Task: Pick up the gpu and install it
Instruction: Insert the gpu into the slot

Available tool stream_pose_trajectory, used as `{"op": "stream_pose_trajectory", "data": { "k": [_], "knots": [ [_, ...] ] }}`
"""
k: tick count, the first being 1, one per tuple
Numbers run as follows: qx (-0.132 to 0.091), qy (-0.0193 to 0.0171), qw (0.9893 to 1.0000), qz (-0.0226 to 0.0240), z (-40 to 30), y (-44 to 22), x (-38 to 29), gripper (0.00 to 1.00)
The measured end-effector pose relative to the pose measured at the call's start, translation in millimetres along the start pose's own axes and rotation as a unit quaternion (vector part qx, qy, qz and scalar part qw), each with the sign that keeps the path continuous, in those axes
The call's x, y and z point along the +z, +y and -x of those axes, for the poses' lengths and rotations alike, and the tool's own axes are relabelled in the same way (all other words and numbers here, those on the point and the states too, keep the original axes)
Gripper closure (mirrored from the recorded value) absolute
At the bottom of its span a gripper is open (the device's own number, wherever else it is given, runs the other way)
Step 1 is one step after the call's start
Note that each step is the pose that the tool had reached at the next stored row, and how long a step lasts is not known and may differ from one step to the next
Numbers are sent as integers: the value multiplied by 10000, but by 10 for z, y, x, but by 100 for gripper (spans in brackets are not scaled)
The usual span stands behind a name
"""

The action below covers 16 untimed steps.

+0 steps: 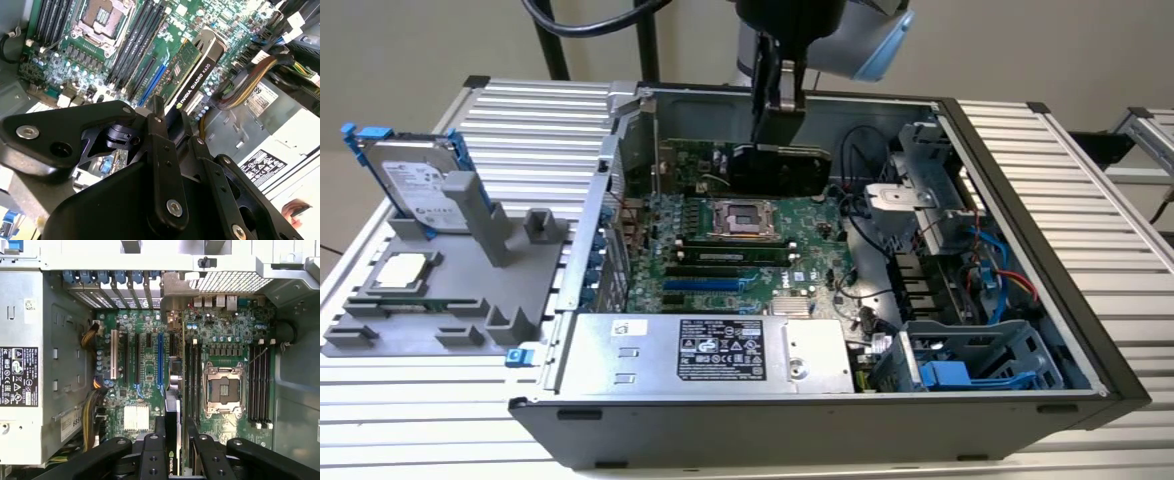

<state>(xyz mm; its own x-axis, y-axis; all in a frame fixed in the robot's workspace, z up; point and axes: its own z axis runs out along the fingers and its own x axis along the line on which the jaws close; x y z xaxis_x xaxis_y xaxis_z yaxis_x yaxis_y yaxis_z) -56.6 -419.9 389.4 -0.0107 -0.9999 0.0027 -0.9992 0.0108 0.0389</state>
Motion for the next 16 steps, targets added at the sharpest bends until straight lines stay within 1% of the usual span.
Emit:
{"op": "stream_pose_trajectory", "data": {
  "k": [16],
  "knots": [
    [0, 0, 10000, 0, 0, -3, 76, 100]
  ]
}}
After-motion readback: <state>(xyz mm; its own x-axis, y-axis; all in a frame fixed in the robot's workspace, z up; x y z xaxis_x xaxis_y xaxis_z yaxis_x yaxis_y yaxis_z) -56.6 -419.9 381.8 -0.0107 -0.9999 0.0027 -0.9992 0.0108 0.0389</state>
